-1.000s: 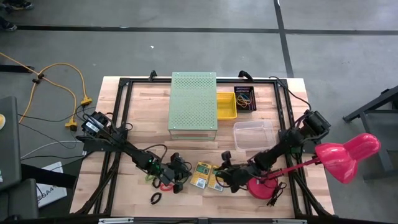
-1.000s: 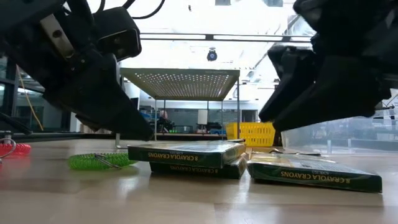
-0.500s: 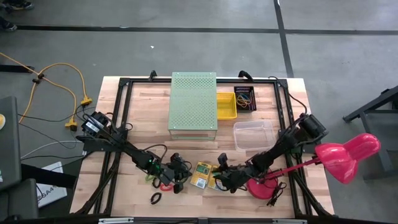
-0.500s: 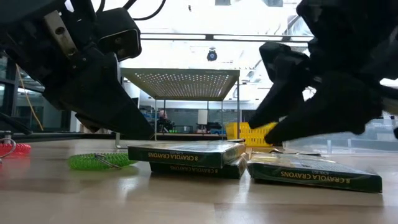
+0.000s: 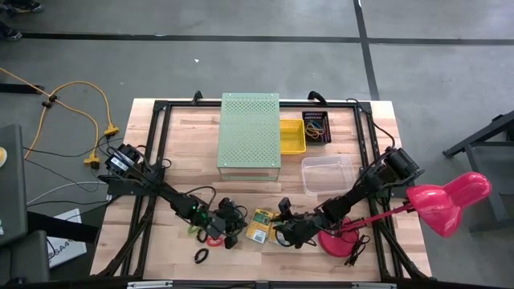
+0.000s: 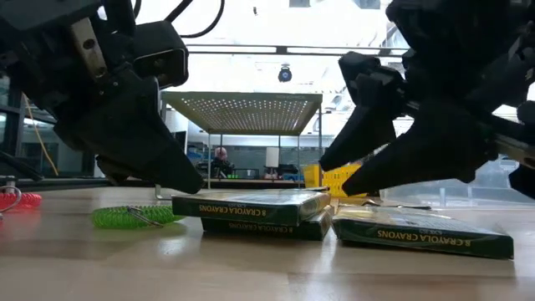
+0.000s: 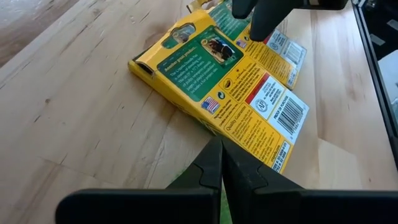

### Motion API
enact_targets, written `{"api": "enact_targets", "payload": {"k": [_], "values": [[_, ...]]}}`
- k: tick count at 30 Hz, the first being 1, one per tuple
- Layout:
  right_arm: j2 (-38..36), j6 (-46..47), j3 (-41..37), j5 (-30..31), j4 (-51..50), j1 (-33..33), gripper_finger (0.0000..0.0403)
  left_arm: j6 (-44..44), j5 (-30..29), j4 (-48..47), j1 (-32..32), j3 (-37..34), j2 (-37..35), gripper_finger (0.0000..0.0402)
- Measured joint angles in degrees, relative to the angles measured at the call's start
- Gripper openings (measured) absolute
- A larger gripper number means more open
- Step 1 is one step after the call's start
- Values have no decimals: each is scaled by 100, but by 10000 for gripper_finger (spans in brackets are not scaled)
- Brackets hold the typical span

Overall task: Pick & Place Office Desk Supplies
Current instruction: Put the crayon box into the transparent bin

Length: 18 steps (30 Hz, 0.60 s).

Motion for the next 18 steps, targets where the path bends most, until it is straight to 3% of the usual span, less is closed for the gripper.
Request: {"api": "enact_targets", "payload": {"k": [18], "values": [[293,-644,6,-7,267,-144,126,-49,58,267,142,-4,225,1]]}}
